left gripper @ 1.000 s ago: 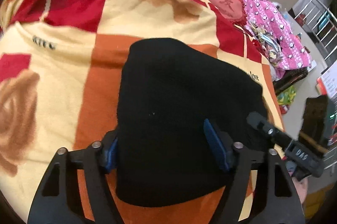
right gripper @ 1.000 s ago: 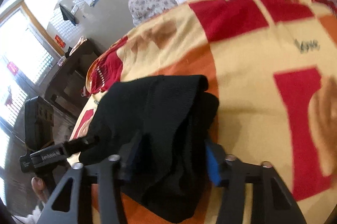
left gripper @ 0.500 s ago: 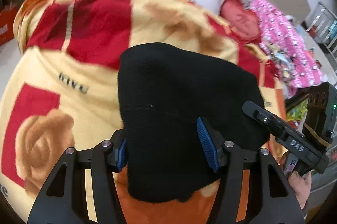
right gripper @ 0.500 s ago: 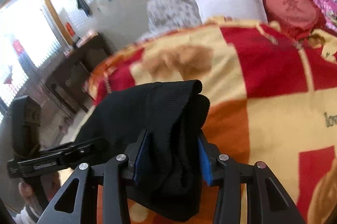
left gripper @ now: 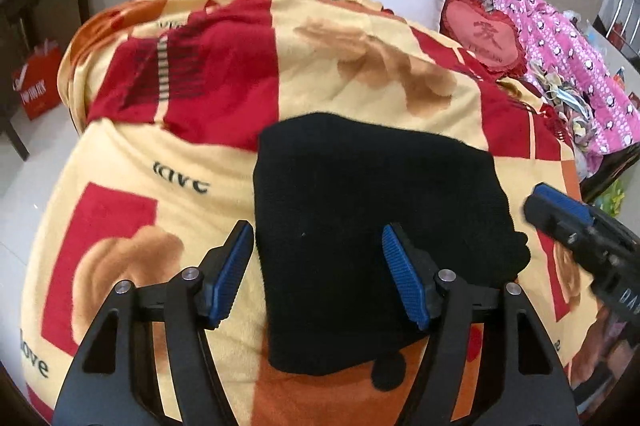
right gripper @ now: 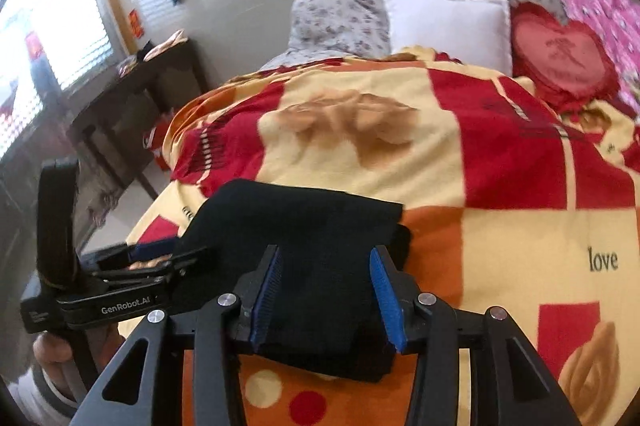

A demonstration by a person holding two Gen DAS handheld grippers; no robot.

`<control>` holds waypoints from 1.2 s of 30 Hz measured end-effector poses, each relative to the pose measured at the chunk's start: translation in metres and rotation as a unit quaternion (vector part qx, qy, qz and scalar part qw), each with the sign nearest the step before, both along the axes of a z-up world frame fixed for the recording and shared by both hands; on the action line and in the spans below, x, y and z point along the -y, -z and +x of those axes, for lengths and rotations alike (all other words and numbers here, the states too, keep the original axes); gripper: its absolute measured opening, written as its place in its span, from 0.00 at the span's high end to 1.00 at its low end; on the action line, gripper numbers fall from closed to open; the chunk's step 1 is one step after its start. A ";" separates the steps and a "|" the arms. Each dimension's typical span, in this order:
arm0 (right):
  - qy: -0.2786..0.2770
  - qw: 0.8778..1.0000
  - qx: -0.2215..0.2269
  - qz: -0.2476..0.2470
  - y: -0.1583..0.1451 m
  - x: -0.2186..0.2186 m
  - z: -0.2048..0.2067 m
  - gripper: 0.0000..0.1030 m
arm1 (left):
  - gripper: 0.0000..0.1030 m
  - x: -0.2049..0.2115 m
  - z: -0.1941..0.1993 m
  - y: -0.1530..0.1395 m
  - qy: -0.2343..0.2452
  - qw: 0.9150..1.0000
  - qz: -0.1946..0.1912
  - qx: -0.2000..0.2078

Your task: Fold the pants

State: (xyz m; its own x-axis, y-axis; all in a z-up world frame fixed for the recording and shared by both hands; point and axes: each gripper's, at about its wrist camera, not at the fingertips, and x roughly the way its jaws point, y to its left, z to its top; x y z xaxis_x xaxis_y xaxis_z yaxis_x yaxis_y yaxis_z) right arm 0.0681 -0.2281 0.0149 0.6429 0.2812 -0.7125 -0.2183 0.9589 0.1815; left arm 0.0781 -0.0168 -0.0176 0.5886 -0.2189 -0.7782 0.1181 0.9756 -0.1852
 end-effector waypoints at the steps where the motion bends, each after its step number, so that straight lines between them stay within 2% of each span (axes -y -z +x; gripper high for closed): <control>1: 0.002 1.000 -0.004 -0.008 0.004 -0.003 0.001 0.57 | 0.35 0.003 0.001 0.000 0.000 1.000 0.010 0.001; 7: 0.019 0.998 -0.034 -0.043 0.040 -0.007 -0.004 0.57 | 0.34 0.014 0.007 0.013 0.001 0.999 0.048 -0.006; 11: 0.020 0.998 -0.017 -0.056 0.048 -0.008 -0.011 0.57 | 0.34 0.015 0.008 0.016 -0.006 0.999 0.042 -0.001; 14: 0.018 0.999 -0.026 -0.040 0.041 -0.005 -0.011 0.57 | 0.34 0.018 0.004 0.013 -0.009 0.998 0.056 0.006; 18: 0.026 1.000 -0.008 -0.006 0.023 0.000 -0.017 0.57 | 0.34 0.018 -0.007 0.005 -0.013 0.997 0.067 0.021; 21: 0.039 0.999 0.010 -0.018 0.013 -0.002 -0.022 0.57 | 0.34 0.017 -0.016 -0.002 -0.017 0.996 0.074 0.036; 30: 0.053 0.998 0.018 -0.025 0.001 -0.008 -0.034 0.56 | 0.34 0.015 -0.048 -0.015 -0.028 0.994 0.086 0.056; 36: 0.064 0.997 0.022 -0.028 -0.004 -0.009 -0.043 0.56 | 0.34 0.006 -0.064 -0.020 -0.037 0.995 0.068 0.063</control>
